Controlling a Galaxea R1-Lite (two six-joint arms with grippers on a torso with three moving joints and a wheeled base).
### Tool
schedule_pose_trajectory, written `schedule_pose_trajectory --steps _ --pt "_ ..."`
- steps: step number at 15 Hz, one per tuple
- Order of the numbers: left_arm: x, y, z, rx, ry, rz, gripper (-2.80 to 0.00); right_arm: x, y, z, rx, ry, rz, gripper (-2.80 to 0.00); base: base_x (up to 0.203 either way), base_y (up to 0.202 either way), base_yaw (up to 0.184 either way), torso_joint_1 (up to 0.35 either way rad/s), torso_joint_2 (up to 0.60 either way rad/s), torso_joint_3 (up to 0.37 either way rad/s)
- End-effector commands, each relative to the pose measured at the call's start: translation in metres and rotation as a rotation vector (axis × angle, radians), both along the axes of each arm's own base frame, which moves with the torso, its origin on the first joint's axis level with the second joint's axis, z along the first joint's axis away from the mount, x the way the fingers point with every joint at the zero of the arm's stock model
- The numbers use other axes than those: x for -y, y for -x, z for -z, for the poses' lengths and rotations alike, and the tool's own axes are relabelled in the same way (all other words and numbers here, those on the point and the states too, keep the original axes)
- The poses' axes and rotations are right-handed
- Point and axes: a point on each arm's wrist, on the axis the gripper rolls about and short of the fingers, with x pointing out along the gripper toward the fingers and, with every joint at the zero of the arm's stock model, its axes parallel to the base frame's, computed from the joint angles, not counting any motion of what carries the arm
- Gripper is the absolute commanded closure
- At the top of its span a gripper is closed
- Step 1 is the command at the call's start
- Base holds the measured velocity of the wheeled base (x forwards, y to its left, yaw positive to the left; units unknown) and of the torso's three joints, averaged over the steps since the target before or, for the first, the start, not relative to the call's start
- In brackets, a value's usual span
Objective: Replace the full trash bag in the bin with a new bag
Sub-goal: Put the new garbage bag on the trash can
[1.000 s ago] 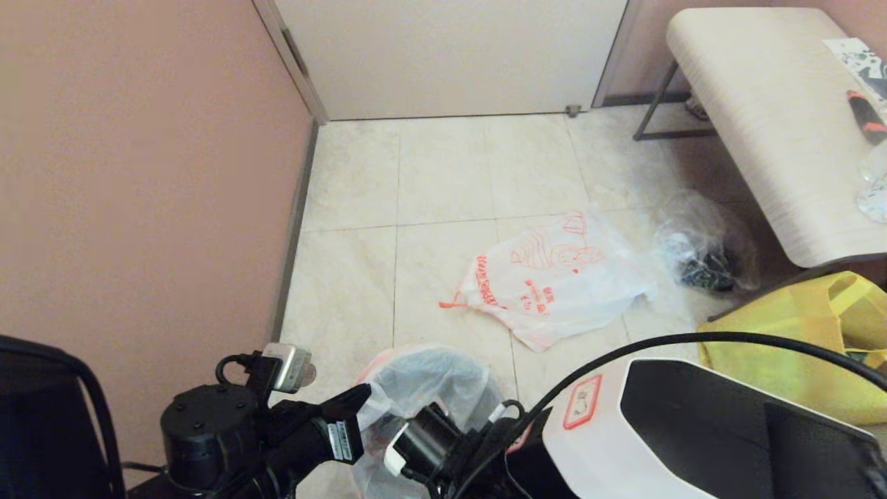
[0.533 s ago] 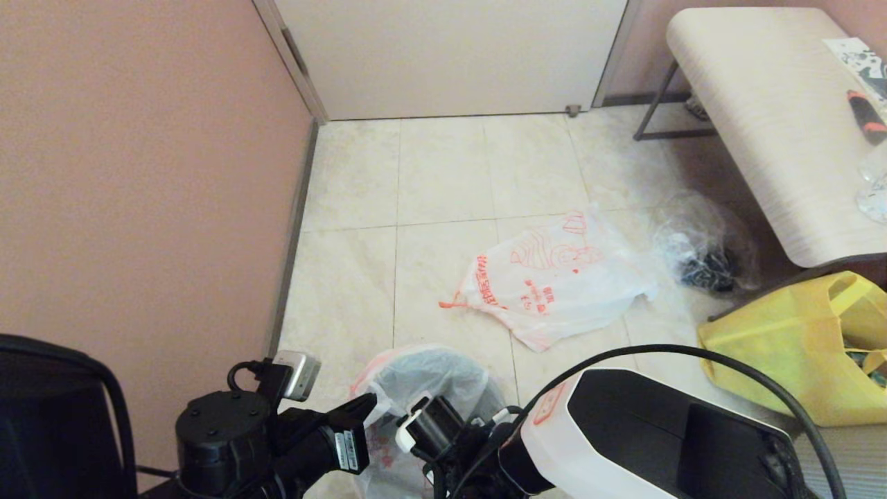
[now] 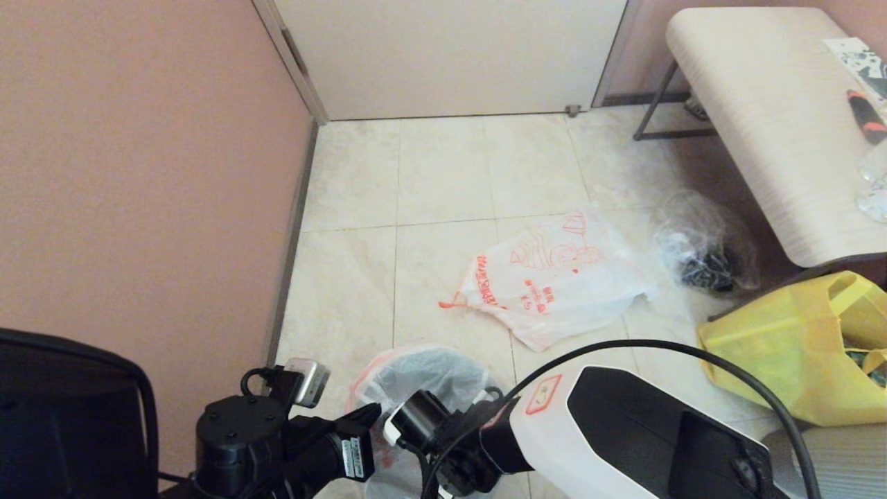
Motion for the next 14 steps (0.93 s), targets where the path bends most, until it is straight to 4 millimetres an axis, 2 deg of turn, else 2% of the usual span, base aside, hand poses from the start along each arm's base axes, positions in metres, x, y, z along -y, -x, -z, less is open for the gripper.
schedule_pose_trajectory --steps 1,3,5,7,12,14 --pt "0.001 -0.001 0.002 -0.002 0.0 -0.003 0.0 -0.004 -0.008 0.003 0.003 0.002 0.01 0.0 0.0 0.0 0.0 0.0 0.0 0.0" --pt "0.001 -0.001 0.001 -0.001 0.001 -0.001 0.0 -0.006 -0.022 0.003 0.003 0.017 0.019 0.0 0.0 0.0 0.0 0.0 0.0 0.0" --pt "0.001 -0.001 0.002 -0.003 0.001 -0.002 0.0 0.002 -0.031 0.015 -0.027 0.106 -0.053 0.0 0.0 0.0 0.0 0.0 0.0 0.0" --pt "0.0 -0.001 0.001 -0.003 0.001 -0.004 0.0 0.008 -0.036 0.016 -0.038 0.139 -0.099 0.0 0.0 0.0 0.0 0.0 0.0 0.0" --pt "-0.001 -0.002 0.002 -0.006 0.002 -0.009 0.0 0.011 -0.039 0.017 -0.063 0.18 -0.196 0.0 0.0 0.0 0.0 0.0 0.0 0.0" --pt "-0.002 -0.002 0.001 -0.008 0.013 -0.017 0.0 0.009 -0.033 -0.002 -0.056 0.144 -0.198 0.0 0.0 0.0 0.0 0.0 0.0 0.0"
